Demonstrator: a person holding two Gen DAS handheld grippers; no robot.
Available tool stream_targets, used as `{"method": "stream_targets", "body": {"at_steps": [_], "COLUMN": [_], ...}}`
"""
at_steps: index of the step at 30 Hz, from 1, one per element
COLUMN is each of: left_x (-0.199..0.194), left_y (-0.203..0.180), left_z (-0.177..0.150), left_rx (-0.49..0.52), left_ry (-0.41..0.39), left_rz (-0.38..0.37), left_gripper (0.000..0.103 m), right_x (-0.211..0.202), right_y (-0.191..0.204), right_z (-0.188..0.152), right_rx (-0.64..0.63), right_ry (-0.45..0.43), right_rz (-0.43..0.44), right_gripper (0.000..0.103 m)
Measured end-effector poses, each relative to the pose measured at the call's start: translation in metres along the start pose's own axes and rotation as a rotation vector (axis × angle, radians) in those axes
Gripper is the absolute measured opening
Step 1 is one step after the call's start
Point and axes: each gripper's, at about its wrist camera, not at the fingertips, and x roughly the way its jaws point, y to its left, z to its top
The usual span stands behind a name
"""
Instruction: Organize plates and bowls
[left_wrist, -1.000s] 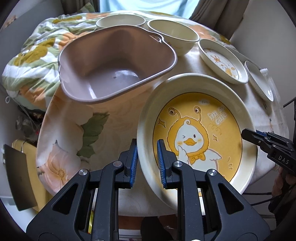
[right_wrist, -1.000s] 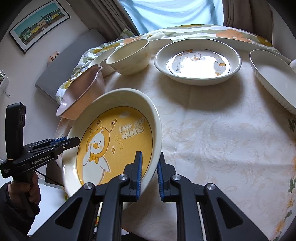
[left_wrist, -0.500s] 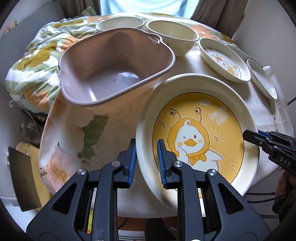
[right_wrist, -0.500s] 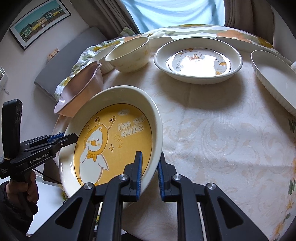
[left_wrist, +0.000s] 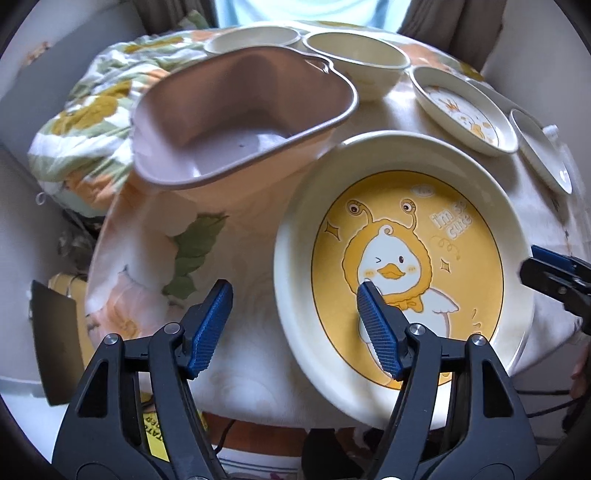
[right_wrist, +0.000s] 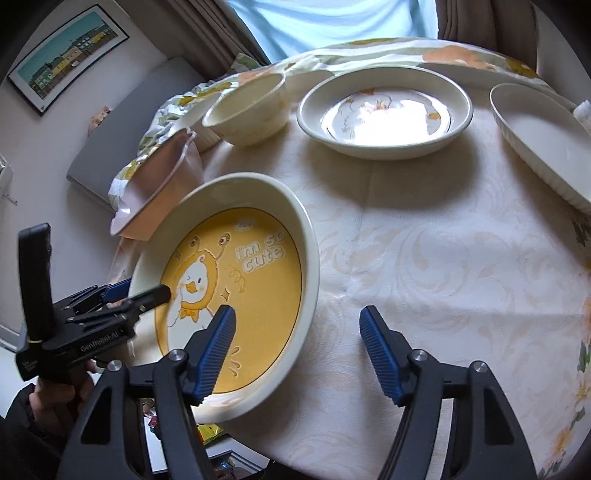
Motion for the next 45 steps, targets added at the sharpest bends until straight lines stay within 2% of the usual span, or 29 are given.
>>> {"method": "stream_targets", "body": {"at_steps": [6, 9, 10, 11, 12, 13, 16, 19, 21, 23, 26, 31, 35, 38, 39, 41, 43, 45], "left_x": [-0.050, -0.088, -0.105, -0.116, -0.130, -0.141, -0.167, -0.178, -0.181, -0.178, -0.168, -0.129, -0.072, -0.026, -0.010, 0.027, 0.053, 0.076], "left_y": [-0.013, -0.034, -0.045, -0.051, -0.062, -0.072, -0.111, -0.152, -0.176, -0.200, -0.229, -0.273, -0.307, -0.327, -0.334, -0.351, -0.358, -0.364], "left_z": [-0.001, 0.002, 0.005, 0.007, 0.010, 0.015, 0.032, 0.057, 0.077, 0.100, 0.139, 0.198, 0.240, 0.259, 0.262, 0.265, 0.264, 0.259], "left_rx": [-0.052, -0.064, -0.070, -0.073, -0.075, -0.073, -0.026, 0.054, 0.115, 0.175, 0.252, 0.389, 0.498, 0.568, 0.590, 0.639, 0.675, 0.709], "left_ry": [-0.053, -0.096, -0.122, -0.140, -0.163, -0.186, -0.262, -0.292, -0.303, -0.295, -0.265, -0.184, -0.067, 0.010, 0.040, 0.104, 0.149, 0.192], "left_rz": [0.008, -0.029, -0.063, -0.082, -0.100, -0.117, -0.179, -0.196, -0.238, -0.311, -0.405, -0.481, -0.505, -0.521, -0.528, -0.532, -0.533, -0.534], "left_gripper": [0.067, 0.068, 0.068, 0.079, 0.088, 0.103, 0.103, 0.103, 0.103, 0.103, 0.103, 0.103, 0.103, 0.101, 0.099, 0.085, 0.076, 0.066], "right_x": [-0.046, -0.079, -0.091, -0.104, -0.119, -0.128, -0.165, -0.190, -0.202, -0.212, -0.228, -0.234, -0.217, -0.193, -0.188, -0.170, -0.151, -0.138], "right_y": [-0.009, -0.017, -0.020, -0.022, -0.025, -0.026, -0.038, -0.050, -0.063, -0.076, -0.098, -0.131, -0.163, -0.186, -0.192, -0.204, -0.213, -0.220], "right_z": [-0.001, 0.000, 0.000, 0.001, 0.001, 0.000, -0.003, -0.002, 0.000, 0.002, 0.007, 0.021, 0.033, 0.039, 0.038, 0.039, 0.040, 0.039], "right_rx": [-0.021, -0.029, -0.030, -0.035, -0.046, -0.054, -0.083, -0.093, -0.083, -0.056, 0.028, 0.183, 0.346, 0.472, 0.507, 0.582, 0.648, 0.703], "right_ry": [-0.034, -0.067, -0.080, -0.097, -0.122, -0.143, -0.221, -0.238, -0.230, -0.242, -0.282, -0.324, -0.309, -0.287, -0.289, -0.289, -0.288, -0.281], "right_rz": [0.022, 0.015, 0.010, 0.005, -0.001, -0.007, -0.043, -0.096, -0.138, -0.171, -0.195, -0.252, -0.264, -0.264, -0.260, -0.255, -0.259, -0.259], "right_gripper": [0.065, 0.065, 0.066, 0.074, 0.094, 0.102, 0.103, 0.103, 0.103, 0.103, 0.103, 0.103, 0.103, 0.103, 0.103, 0.103, 0.101, 0.092]}}
